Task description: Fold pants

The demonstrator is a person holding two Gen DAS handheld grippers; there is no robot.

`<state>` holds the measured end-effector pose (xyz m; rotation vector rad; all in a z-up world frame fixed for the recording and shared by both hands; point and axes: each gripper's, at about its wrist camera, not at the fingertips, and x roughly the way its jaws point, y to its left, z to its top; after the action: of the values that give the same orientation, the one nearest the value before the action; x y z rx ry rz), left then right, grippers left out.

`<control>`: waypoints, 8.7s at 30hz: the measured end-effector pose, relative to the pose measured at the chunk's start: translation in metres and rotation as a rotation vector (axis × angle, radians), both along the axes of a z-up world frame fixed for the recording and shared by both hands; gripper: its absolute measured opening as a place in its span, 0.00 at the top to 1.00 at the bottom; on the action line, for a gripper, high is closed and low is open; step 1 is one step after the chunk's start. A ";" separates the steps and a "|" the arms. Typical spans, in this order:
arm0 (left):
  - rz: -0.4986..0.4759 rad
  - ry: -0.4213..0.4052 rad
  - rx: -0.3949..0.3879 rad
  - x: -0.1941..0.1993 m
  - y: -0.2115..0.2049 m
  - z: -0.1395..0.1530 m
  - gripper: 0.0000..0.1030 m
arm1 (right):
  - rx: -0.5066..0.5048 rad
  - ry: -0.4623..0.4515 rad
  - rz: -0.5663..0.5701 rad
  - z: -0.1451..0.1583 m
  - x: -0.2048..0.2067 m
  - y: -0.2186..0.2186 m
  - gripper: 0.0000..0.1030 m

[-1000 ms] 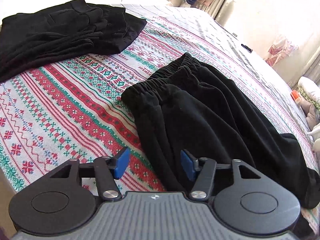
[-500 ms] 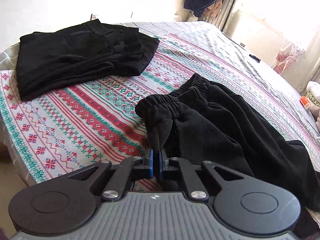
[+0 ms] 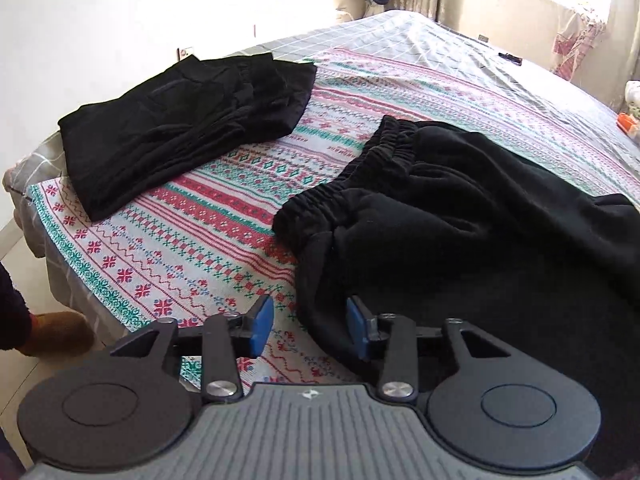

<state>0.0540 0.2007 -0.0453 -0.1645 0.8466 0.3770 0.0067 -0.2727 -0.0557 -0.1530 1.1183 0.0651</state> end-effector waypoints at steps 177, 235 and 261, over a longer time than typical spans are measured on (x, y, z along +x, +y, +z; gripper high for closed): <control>-0.016 -0.249 -0.217 0.265 0.063 -0.031 0.47 | -0.068 -0.388 0.109 -0.025 0.452 0.245 0.91; -0.913 -0.246 -0.487 0.251 -0.284 -0.093 0.00 | -0.024 -0.517 -0.508 -0.018 0.426 -0.180 0.87; -0.933 -0.238 -0.523 0.251 -0.283 -0.096 0.00 | 0.031 -0.363 -0.626 -0.054 0.409 -0.211 0.36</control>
<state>0.3048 -0.0821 -0.1409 -0.2698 0.6853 -0.7341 0.4153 -0.4838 -0.1093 0.2111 0.7614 -0.4862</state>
